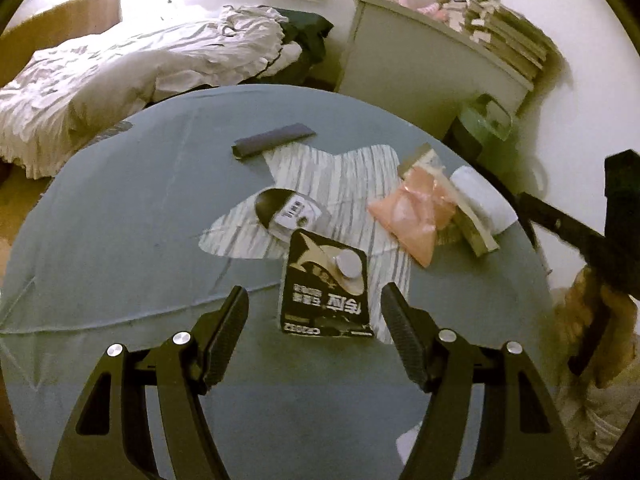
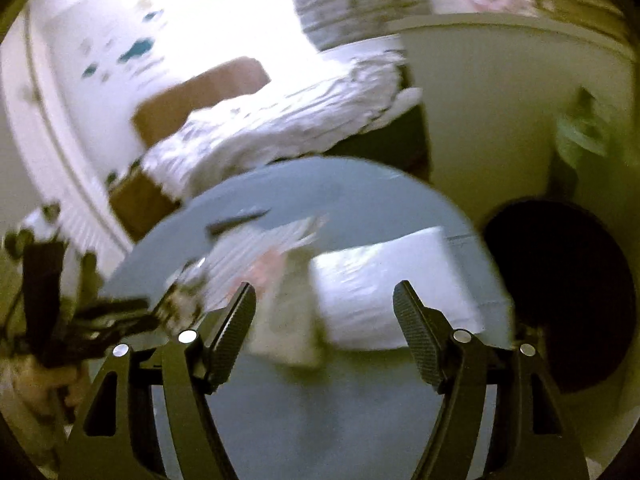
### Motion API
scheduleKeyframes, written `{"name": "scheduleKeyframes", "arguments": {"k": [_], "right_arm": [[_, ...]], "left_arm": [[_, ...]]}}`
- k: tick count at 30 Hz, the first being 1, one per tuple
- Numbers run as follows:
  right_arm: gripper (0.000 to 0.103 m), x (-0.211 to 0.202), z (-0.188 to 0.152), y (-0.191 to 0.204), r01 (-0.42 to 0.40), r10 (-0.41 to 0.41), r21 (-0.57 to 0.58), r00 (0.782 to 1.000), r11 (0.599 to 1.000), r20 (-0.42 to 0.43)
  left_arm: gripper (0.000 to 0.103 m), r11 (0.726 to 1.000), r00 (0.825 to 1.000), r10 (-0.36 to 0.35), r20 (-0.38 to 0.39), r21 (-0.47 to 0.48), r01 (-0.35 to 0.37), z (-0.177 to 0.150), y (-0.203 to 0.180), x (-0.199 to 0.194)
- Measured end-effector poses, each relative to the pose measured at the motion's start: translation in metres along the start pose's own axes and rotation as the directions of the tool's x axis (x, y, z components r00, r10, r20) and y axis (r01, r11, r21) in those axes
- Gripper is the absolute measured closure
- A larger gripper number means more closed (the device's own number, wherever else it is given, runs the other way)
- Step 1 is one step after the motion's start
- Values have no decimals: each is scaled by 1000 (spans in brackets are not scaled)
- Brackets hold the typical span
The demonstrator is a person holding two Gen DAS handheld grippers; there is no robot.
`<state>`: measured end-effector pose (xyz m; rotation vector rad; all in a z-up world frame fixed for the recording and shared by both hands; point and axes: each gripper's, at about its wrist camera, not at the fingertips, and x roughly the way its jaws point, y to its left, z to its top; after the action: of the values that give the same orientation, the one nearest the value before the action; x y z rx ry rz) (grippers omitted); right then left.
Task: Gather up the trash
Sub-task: 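Grasp the black battery card with the left tool while the right tool grasps the white tube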
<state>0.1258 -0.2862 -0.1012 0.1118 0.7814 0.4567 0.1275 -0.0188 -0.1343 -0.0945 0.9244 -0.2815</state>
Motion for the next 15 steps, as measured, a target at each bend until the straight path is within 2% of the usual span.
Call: {"name": "scheduleKeyframes", "arguments": {"k": [2,5,7,11,14,15], "right_arm": [[32,7,-5,22,29,-32,-73,999,997,-36],[40,18,-11,42,65,-76,-149,995,987,-70],[45,27,-13,49,111,-129,-180,987,977,-92],[57,43,-9,46,159,-191,-220,972,962,-134],[67,48,-9,43,186,-222,-235,966,954,-136],[73,49,-8,42,185,-223,-237,964,954,-142]], "left_arm": [[34,1000,1000,10,-5,25,-10,-1,-4,3],[34,996,998,53,-14,75,-52,-3,-12,9],[34,992,996,82,-27,96,-79,-4,-15,13],[34,991,995,95,-35,98,-91,-4,-15,16],[40,986,992,123,-37,116,-118,-2,-17,17],[50,984,990,137,-35,122,-132,-1,-17,18]]}}
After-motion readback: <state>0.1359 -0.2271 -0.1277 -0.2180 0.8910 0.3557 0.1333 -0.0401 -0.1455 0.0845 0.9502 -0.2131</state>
